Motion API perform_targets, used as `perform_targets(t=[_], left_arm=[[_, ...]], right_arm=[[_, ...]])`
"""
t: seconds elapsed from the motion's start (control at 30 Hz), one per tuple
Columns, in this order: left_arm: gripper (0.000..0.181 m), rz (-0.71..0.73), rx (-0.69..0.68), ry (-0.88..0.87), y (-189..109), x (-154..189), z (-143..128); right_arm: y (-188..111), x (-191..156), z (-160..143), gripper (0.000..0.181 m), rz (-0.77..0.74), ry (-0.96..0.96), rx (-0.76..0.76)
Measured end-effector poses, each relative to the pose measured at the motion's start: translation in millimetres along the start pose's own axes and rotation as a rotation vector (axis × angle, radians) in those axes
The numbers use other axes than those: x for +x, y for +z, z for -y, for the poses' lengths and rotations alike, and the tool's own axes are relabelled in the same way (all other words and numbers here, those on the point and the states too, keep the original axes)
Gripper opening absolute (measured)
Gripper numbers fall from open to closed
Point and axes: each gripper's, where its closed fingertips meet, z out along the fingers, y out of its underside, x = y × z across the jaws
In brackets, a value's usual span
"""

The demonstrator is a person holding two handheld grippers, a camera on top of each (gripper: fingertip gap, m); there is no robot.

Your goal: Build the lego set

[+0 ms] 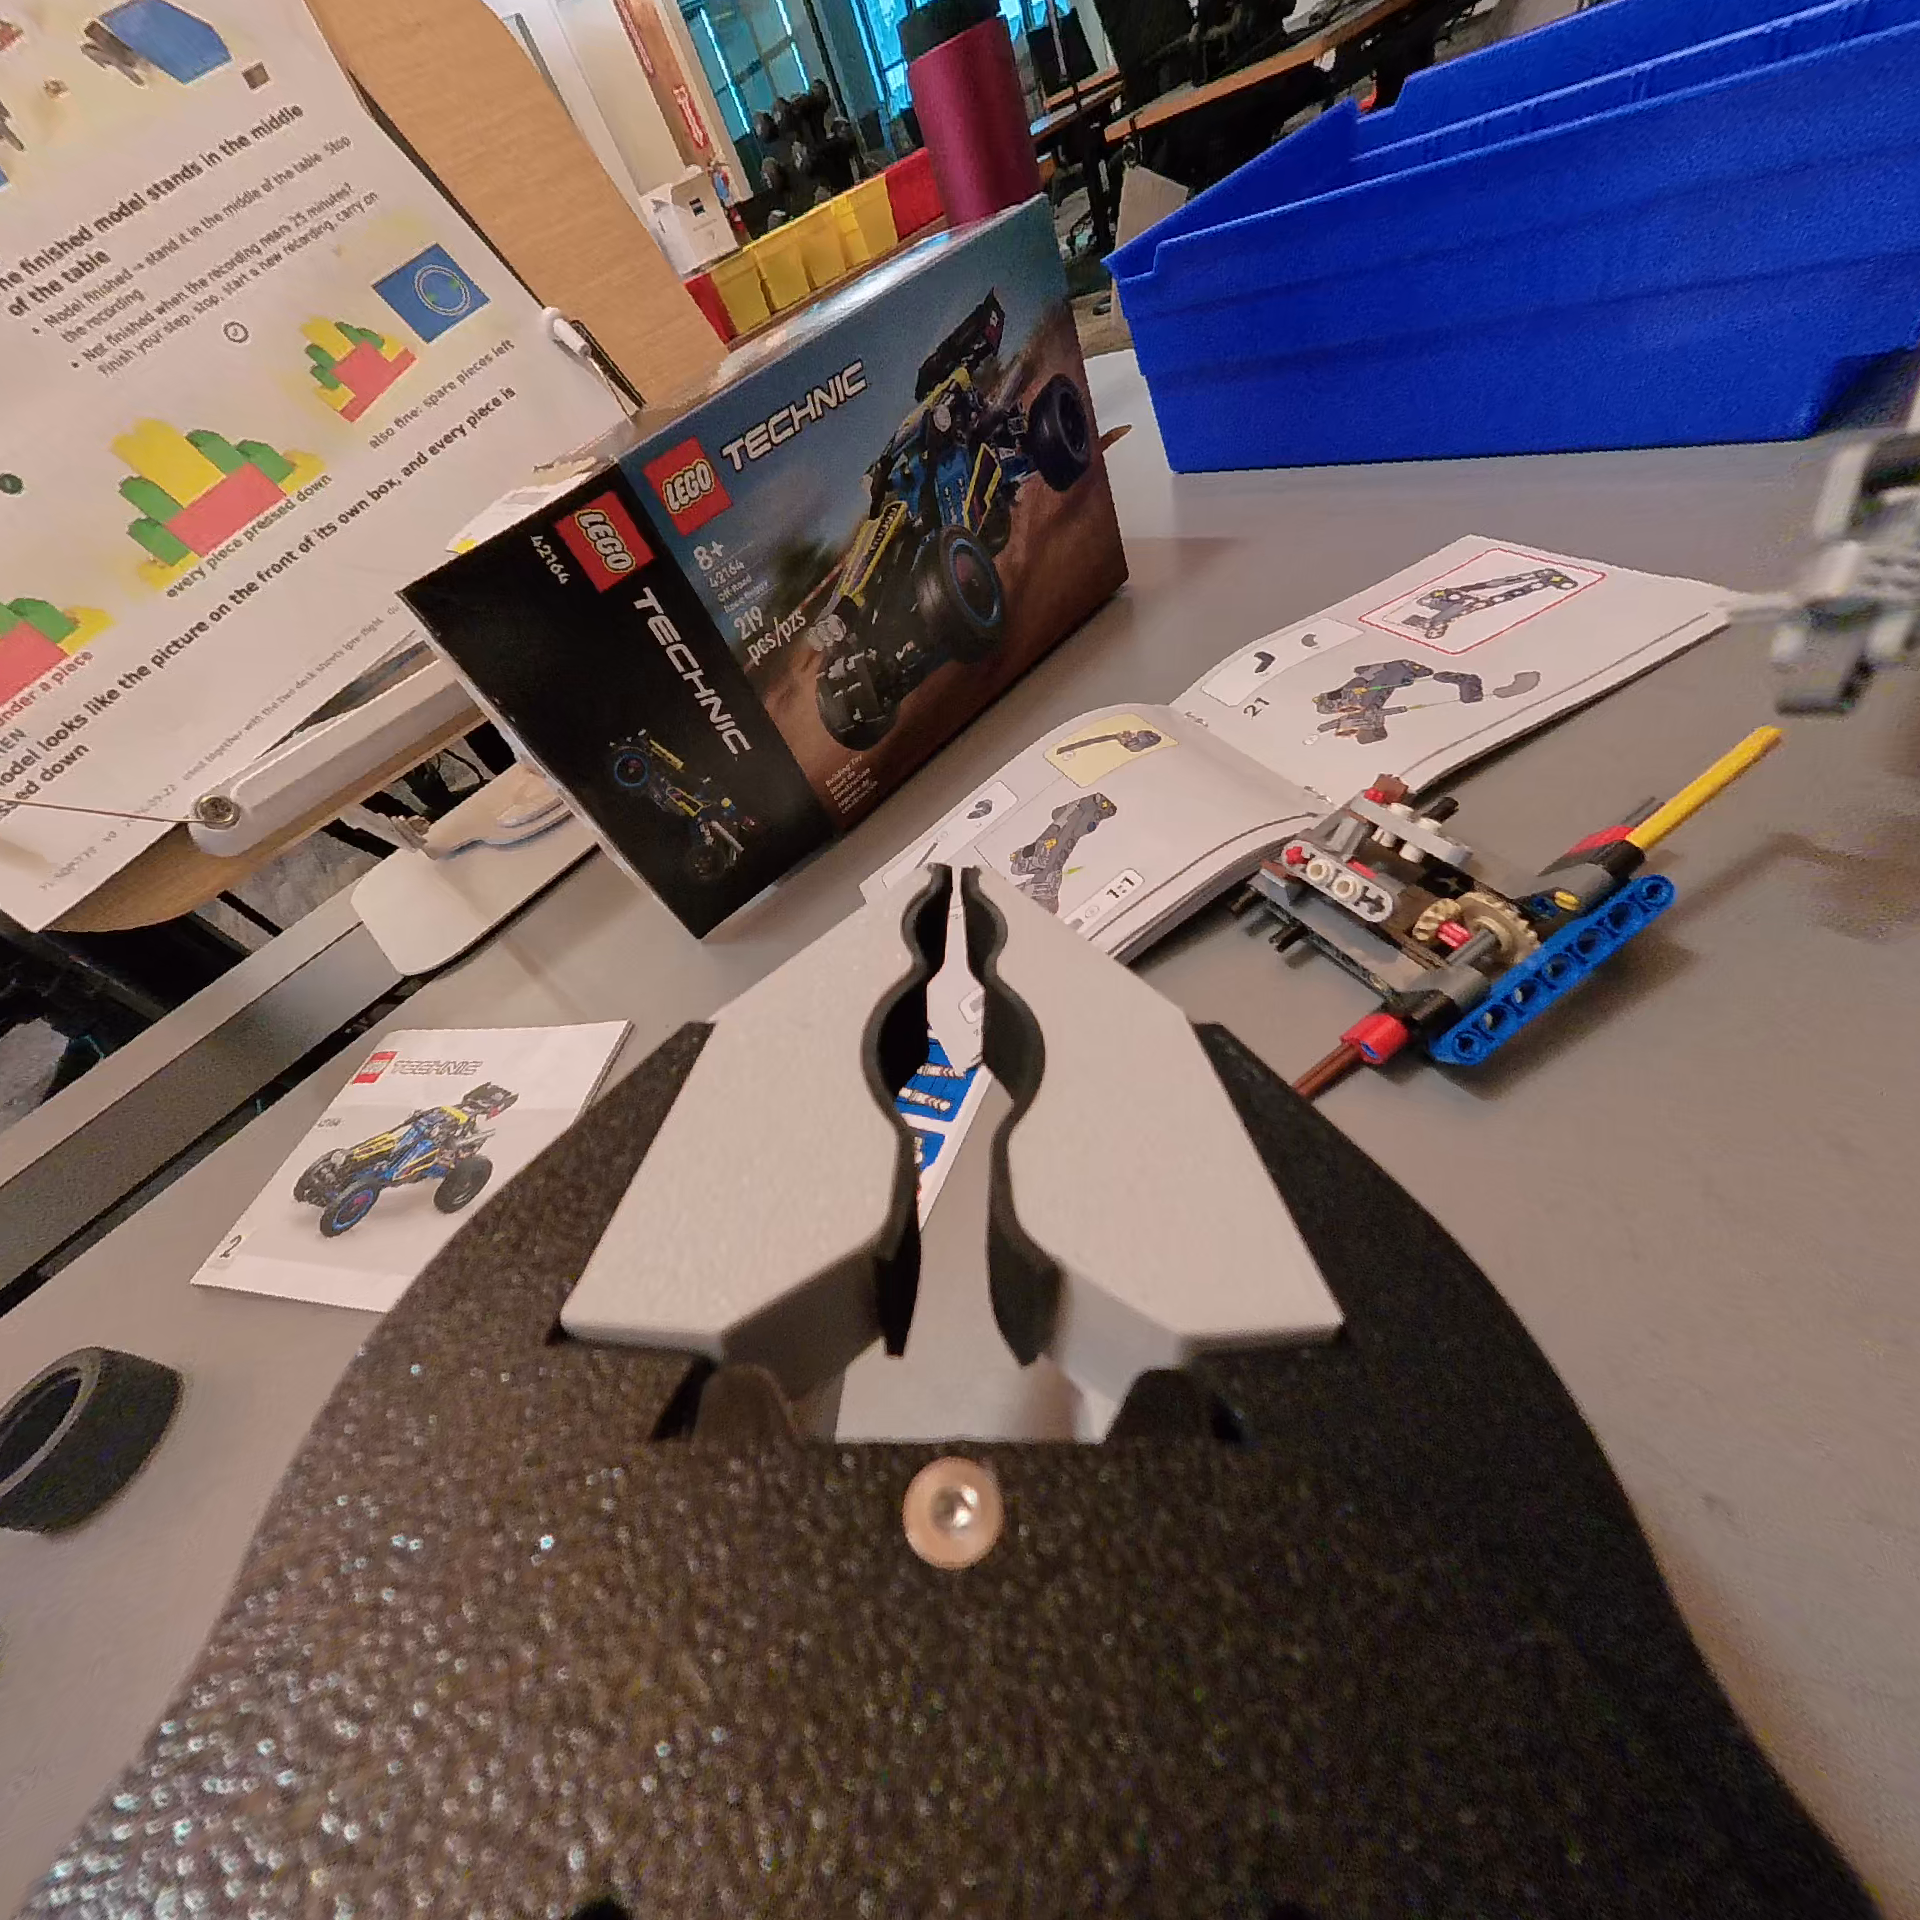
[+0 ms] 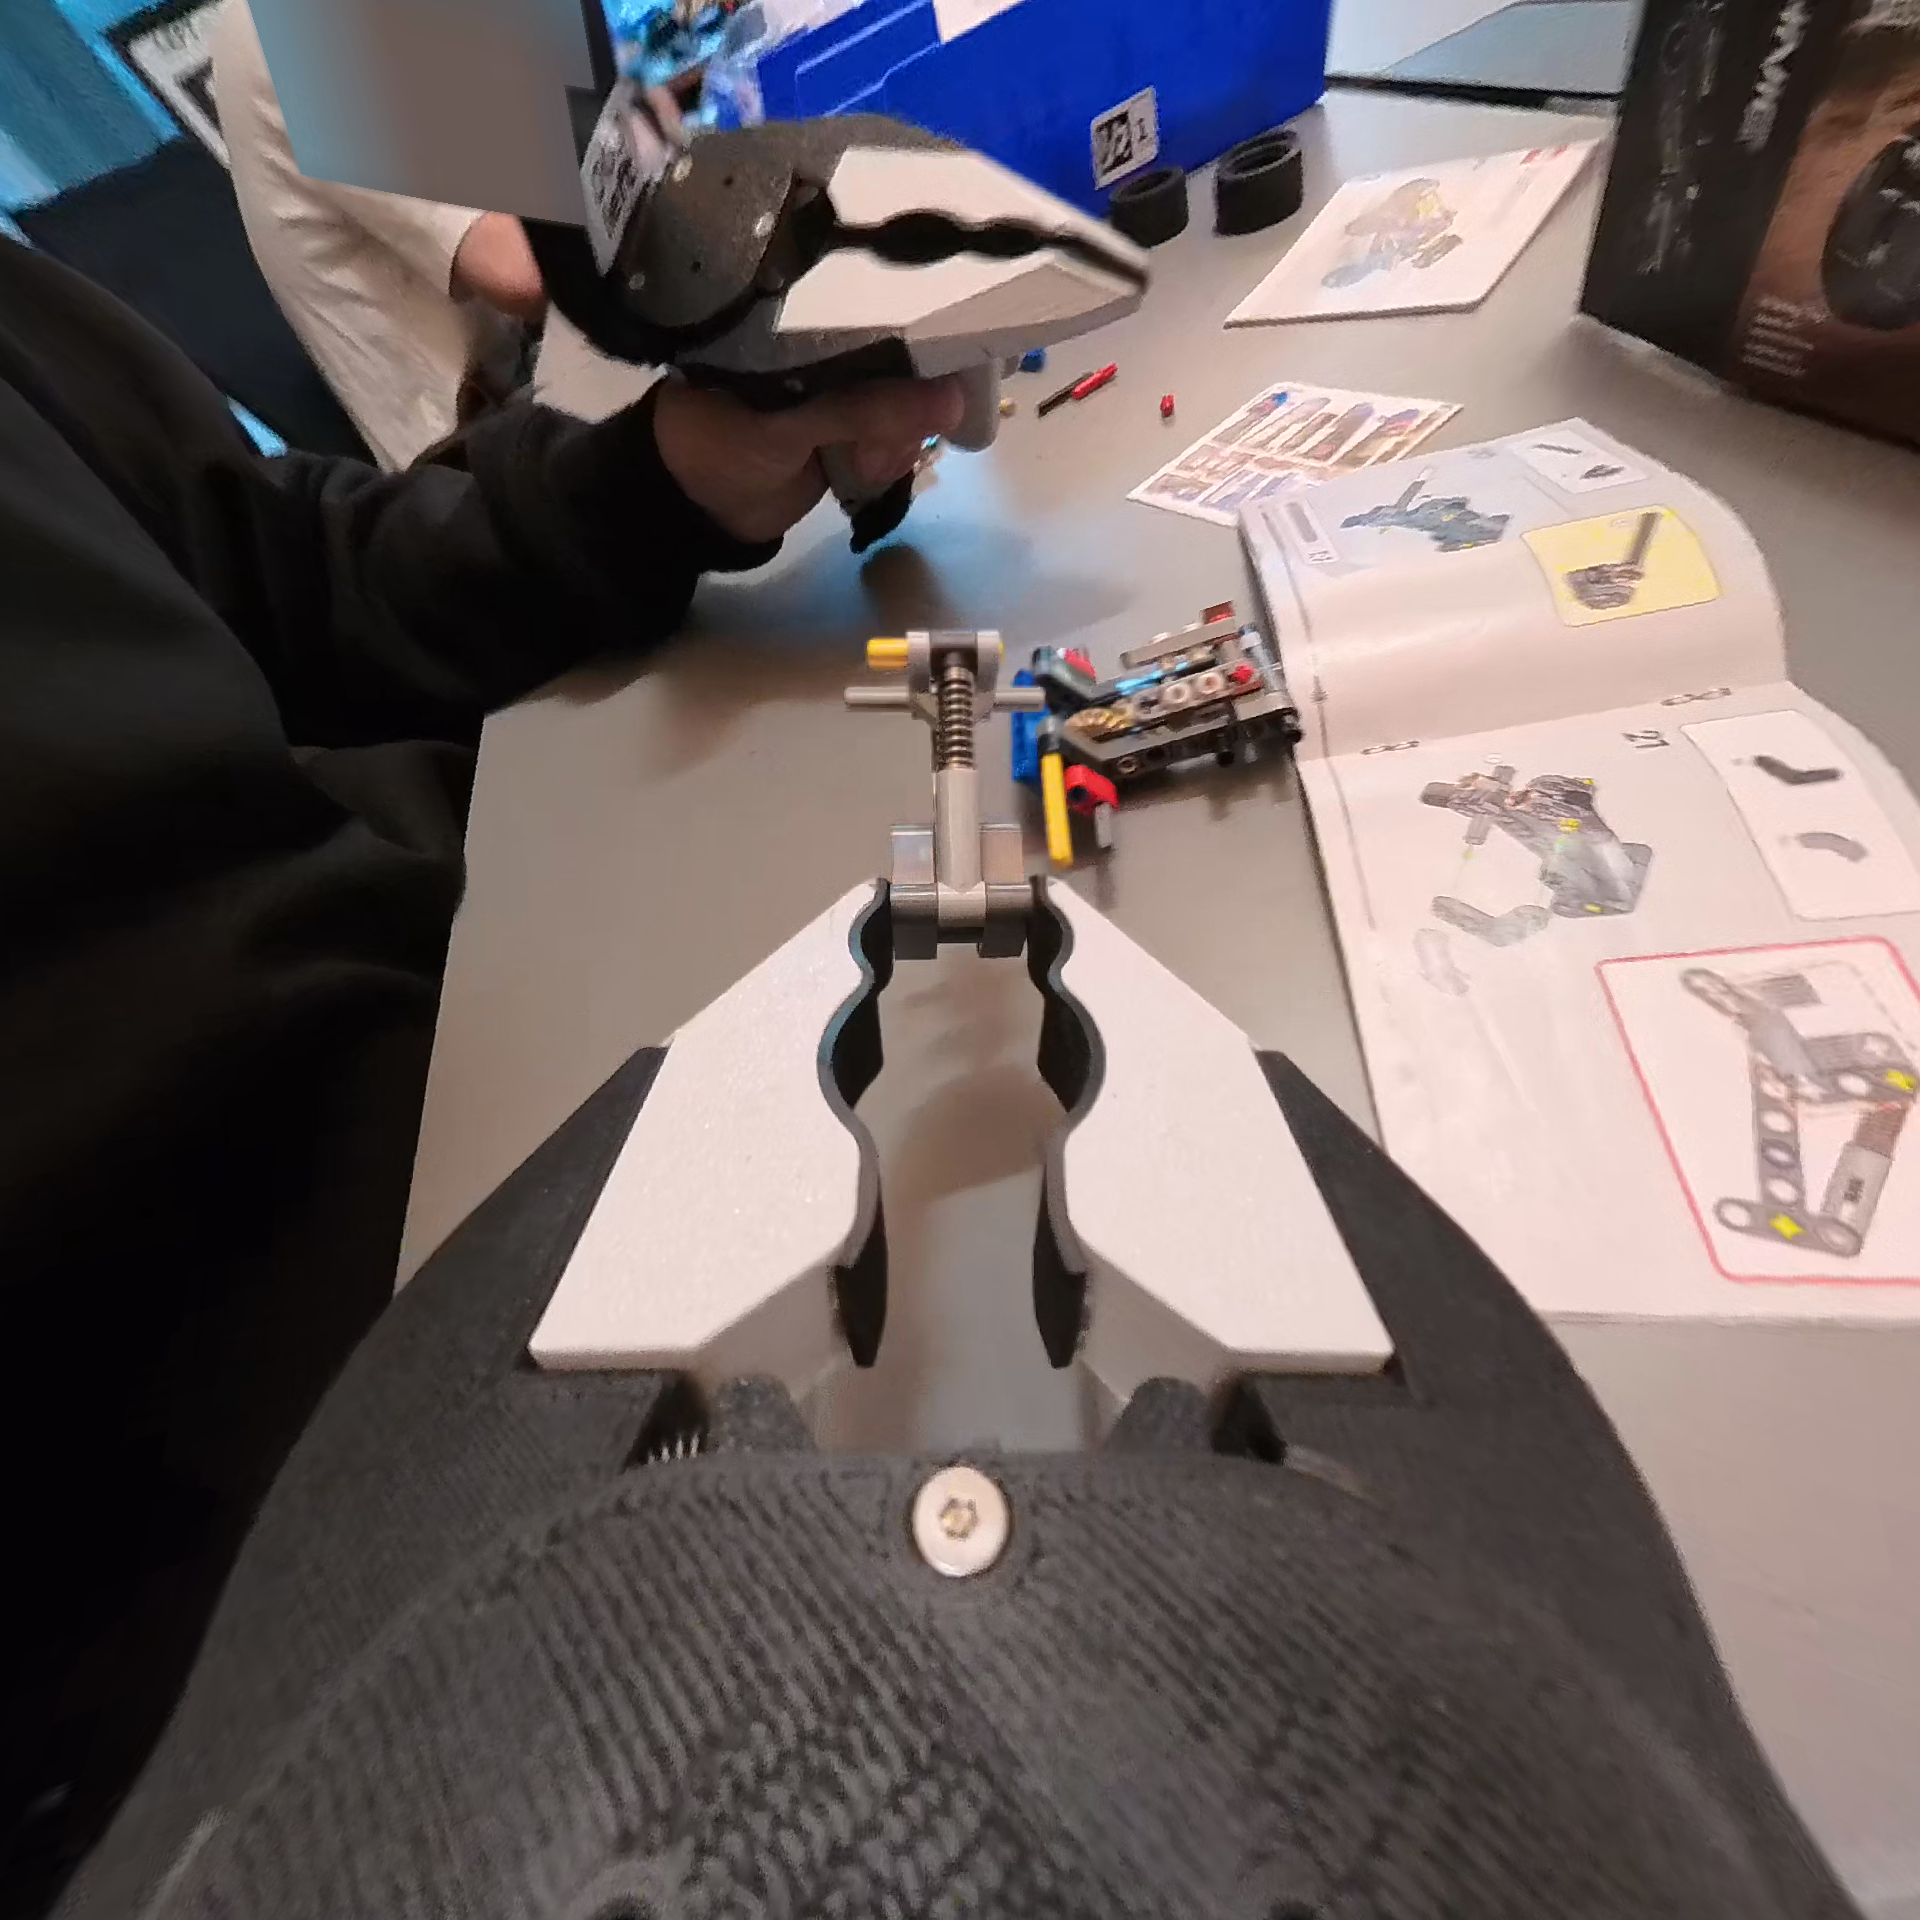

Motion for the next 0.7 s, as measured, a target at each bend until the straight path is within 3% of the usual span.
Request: perform_targets(t=[0.4,0.7], left_arm=[[0.0,-0.009,0.008,0.01,1,3,1],[0.0,0.004,0.026,0.002,-7,-4,11]], right_arm=[[32,-9,-45,0.024,-0.066,-0.225,-0.333],[35,-11,-47,0.025,-0.086,-0.299,-0.349]])
